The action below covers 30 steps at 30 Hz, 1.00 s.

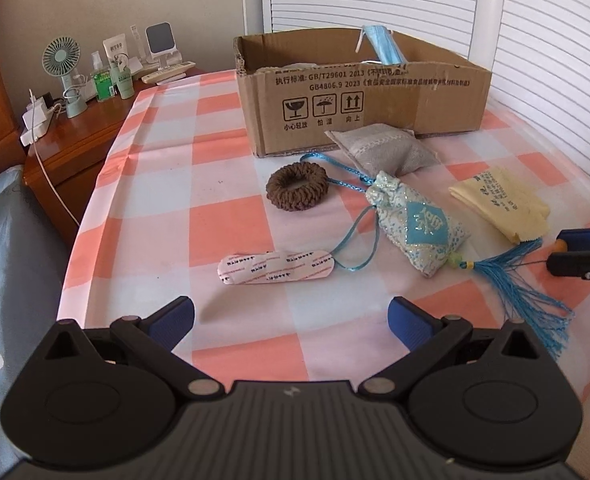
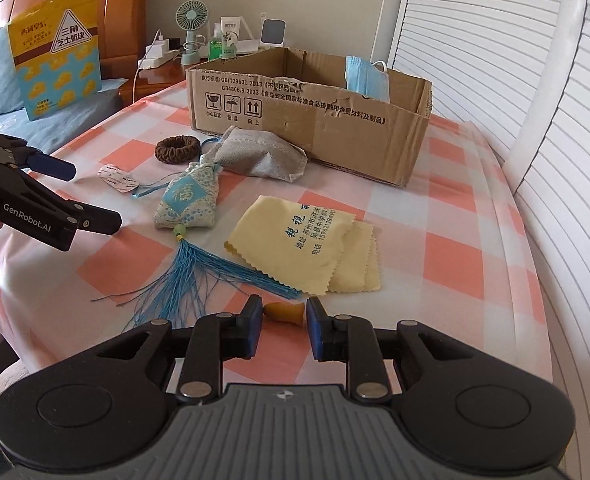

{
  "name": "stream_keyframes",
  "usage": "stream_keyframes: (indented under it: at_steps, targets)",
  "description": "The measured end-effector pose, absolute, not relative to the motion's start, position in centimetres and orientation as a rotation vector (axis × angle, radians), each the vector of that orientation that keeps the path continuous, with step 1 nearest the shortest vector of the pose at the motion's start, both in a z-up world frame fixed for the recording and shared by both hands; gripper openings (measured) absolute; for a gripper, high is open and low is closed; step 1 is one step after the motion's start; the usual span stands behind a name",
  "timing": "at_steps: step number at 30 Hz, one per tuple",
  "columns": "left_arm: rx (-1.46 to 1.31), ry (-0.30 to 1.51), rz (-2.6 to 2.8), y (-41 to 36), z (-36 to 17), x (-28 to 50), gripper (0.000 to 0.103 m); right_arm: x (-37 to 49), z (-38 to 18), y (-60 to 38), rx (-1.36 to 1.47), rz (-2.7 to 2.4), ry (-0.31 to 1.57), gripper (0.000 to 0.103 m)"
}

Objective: Organize soft objects
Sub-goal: 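Close the right gripper on the orange earplug while the left gripper grasps the white-pink strip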

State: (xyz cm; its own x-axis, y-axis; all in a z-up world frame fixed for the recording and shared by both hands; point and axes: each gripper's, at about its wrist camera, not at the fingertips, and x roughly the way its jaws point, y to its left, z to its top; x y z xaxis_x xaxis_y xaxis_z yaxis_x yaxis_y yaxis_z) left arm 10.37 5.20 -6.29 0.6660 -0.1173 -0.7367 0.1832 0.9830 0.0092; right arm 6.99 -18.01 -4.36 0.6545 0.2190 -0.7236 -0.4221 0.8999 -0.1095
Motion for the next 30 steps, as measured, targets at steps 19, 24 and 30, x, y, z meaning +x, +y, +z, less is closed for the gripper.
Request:
stream_keyframes:
  at_steps: [19, 24, 30]
  targets:
    - [0.112, 0.885, -0.392, 5.1, -6.0, 16.1, 0.102, 7.0, -4.8, -19.7, -0.191, 0.337, 0.774, 0.056]
    - [0.111, 0.927, -0.489, 5.4, -5.6, 14.3, 0.102, 7.0, -4.9, -20.0, -0.182, 0.335, 0.771, 0.06]
    - [0.175, 0.955, -0.575, 4.9, -5.4, 11.8, 0.099, 7.0, -4.9, -20.0, -0.183, 0.332, 0.77, 0.06]
